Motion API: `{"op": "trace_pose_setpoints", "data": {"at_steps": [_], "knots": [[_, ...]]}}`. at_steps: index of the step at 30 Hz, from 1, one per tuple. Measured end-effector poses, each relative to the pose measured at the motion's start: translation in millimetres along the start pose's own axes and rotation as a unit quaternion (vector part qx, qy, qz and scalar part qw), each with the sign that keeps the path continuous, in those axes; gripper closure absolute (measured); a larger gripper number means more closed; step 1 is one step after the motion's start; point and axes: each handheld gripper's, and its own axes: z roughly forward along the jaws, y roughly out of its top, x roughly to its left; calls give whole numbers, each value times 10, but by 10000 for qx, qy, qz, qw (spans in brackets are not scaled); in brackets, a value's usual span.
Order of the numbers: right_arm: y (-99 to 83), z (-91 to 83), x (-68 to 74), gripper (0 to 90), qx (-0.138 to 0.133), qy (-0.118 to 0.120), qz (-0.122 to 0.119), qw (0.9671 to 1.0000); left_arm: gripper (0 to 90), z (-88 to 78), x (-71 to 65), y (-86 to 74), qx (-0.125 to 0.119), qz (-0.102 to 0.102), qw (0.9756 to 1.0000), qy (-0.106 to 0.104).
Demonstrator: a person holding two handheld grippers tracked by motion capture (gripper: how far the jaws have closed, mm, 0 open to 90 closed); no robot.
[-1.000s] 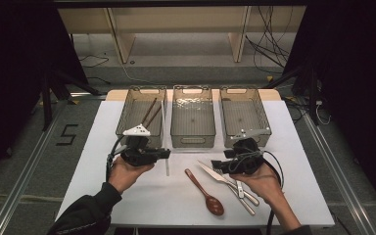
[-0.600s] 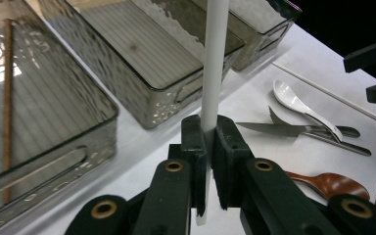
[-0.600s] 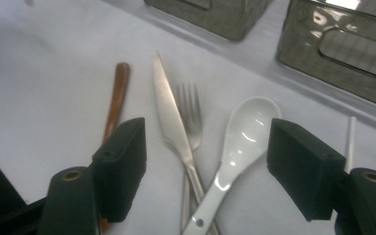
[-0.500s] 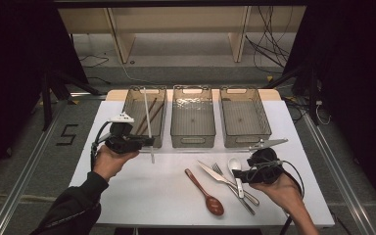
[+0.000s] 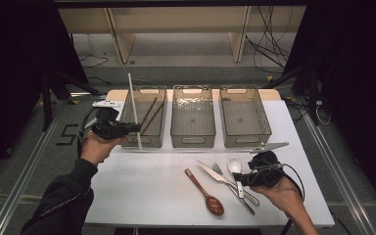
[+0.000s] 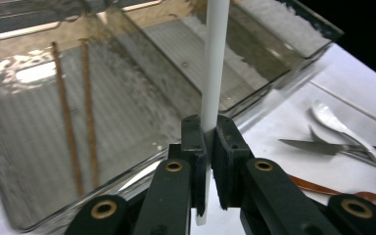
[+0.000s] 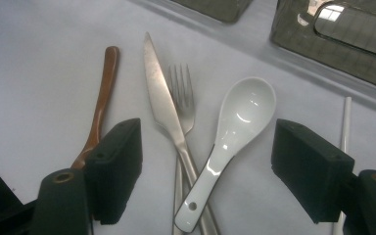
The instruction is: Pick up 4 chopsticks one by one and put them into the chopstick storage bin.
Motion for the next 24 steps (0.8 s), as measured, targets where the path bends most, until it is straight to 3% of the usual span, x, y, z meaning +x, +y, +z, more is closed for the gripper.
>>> {"op": "trace_pose_setpoints", "data": {"at_steps": [10,24], "knots": [[-9,6,10,284,15,5,-10,10000,839,-146,170,208,-88,-74,9998,190],[-2,-6,-7,269,-58,15,2,10000,839,23,384,382,201,-33,9975,675]]}}
